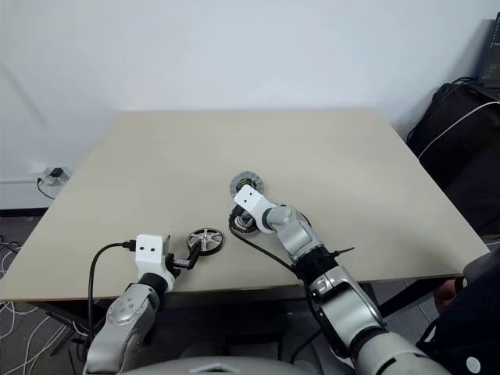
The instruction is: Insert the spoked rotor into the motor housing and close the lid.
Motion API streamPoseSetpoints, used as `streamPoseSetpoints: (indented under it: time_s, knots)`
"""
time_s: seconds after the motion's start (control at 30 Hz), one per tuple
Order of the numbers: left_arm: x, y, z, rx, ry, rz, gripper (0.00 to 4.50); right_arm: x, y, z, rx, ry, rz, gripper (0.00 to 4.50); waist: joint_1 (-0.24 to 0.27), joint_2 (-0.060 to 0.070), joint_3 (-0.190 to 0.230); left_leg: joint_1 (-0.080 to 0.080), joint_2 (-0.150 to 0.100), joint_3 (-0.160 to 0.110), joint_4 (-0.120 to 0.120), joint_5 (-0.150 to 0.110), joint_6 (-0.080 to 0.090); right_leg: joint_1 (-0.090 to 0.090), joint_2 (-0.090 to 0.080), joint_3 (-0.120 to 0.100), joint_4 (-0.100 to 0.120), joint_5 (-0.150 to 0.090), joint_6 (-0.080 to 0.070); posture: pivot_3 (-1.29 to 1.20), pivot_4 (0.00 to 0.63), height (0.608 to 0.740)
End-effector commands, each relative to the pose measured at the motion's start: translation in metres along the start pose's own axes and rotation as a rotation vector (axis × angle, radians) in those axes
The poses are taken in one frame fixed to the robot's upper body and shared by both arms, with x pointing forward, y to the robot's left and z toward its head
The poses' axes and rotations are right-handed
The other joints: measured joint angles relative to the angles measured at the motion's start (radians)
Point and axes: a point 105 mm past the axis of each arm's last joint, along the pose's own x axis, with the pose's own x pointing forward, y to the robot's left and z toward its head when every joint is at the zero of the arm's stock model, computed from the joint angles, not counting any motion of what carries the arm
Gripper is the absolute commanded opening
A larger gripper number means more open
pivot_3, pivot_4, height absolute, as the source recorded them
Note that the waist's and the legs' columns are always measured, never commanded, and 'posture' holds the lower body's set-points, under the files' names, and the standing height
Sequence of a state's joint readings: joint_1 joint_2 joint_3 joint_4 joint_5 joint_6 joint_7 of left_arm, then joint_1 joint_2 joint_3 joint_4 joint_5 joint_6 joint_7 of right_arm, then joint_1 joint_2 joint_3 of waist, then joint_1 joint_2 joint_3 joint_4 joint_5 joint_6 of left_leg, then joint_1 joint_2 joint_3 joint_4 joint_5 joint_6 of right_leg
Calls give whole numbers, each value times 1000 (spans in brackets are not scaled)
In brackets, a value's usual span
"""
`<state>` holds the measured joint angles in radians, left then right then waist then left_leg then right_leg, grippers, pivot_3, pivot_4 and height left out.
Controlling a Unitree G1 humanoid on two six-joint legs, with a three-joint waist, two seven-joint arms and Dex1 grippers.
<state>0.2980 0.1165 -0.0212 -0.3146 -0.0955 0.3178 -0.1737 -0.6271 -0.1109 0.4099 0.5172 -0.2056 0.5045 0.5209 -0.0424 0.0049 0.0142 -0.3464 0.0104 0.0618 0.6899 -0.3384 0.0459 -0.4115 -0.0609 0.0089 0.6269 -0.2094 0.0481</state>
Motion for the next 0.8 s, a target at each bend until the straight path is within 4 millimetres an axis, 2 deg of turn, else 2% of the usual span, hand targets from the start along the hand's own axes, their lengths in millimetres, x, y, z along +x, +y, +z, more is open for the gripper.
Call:
streamPoseSetpoints:
  time_s: [0.03,0.8]
  knots:
    - [2,-2,10,-4,-47,0,4500,-2,-8,16,-51,-27,-5,1873,-1,0,0,0,0,0,0,0,0,0,0,0,0,0,0,0,0,740]
    - [2,-3,9,-15,-58,14,4500,6,-7,17,-140,77,36,1873,-4,0,0,0,0,0,0,0,-1,0,0,0,0,0,0,0,0,740]
